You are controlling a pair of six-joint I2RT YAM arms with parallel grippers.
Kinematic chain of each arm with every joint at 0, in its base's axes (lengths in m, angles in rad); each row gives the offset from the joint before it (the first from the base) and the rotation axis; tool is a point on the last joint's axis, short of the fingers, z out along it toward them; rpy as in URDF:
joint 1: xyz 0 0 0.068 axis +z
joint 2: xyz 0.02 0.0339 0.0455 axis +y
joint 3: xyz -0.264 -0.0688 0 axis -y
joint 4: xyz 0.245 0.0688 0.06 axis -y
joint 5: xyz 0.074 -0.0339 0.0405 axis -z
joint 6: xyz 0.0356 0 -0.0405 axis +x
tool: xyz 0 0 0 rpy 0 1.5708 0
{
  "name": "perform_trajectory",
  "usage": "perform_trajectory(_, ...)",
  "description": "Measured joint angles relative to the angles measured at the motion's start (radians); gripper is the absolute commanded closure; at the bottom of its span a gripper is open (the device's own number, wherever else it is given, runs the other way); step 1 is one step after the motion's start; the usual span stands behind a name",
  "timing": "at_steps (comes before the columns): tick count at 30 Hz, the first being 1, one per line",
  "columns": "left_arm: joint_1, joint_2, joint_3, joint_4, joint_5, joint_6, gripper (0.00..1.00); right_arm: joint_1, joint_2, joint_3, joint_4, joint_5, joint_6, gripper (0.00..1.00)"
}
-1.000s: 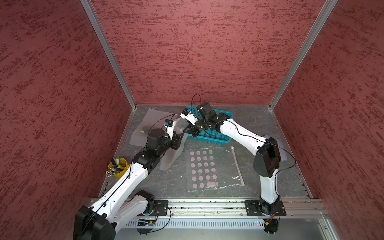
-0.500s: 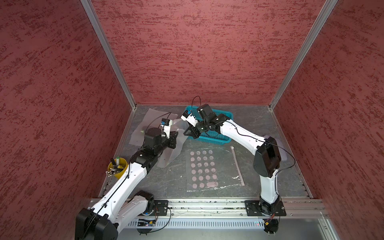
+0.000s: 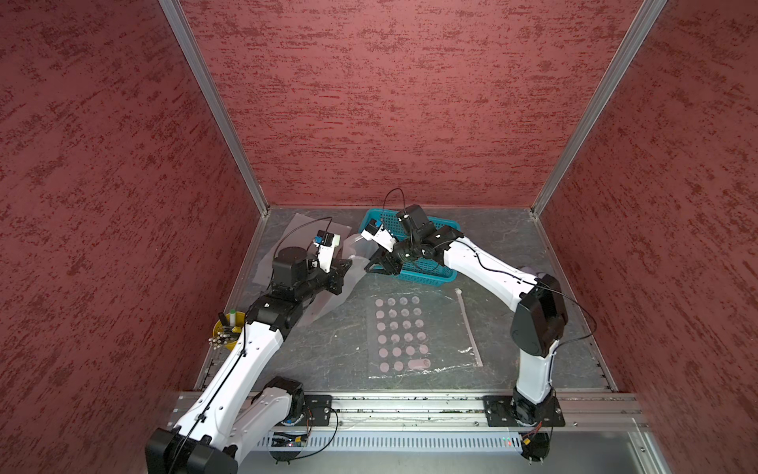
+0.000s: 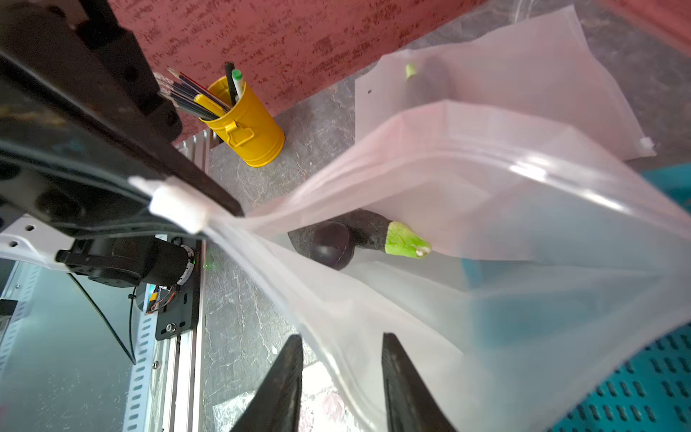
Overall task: Place the eggplant in a zip-top bag and seal the zipper
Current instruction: Zip the zipper on the zipper food storage bag.
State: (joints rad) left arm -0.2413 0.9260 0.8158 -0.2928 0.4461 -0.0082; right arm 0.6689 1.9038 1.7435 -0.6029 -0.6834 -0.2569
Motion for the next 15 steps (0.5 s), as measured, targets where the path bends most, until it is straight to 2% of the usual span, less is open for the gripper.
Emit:
perform_trajectory(9,0.006,0.060,0.103,-0.136,0.249,0.045,1.00,-0.049,-0.122,-0.053,0.011,-0.074,-0.205,0.47)
perform_trajectory(15,0.006,0.117,0.180,-0.225,0.375,0.074,1.00,-0.048,-0.165,-0.073,0.007,-0.129,-0.363,0.43)
